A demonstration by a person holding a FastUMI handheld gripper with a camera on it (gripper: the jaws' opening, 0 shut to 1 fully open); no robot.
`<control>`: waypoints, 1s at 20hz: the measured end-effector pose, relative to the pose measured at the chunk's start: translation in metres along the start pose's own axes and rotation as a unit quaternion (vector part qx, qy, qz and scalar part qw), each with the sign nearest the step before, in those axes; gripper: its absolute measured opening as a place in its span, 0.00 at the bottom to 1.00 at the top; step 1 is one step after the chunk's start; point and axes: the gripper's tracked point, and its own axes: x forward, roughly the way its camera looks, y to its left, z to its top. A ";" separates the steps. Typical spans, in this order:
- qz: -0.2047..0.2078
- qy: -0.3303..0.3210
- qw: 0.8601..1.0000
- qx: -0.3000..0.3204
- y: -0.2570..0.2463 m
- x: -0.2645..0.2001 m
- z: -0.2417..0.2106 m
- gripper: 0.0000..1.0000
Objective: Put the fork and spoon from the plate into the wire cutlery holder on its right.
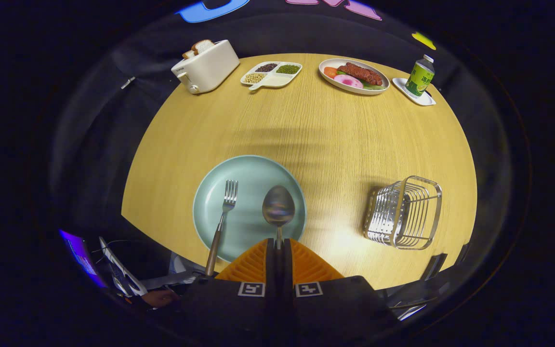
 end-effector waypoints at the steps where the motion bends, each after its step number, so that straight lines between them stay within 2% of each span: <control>1: 0.003 -0.002 1.000 -0.005 -0.009 -0.016 0.005 0.08; 5: -0.017 0.002 0.999 -0.040 -0.066 -0.070 0.013 0.08; 9: -0.056 0.050 0.995 -0.060 -0.125 -0.089 0.004 0.08; 14: -0.082 0.125 0.987 -0.058 -0.161 -0.062 -0.015 0.08; 20: -0.110 0.154 0.982 -0.029 -0.175 -0.018 -0.016 0.08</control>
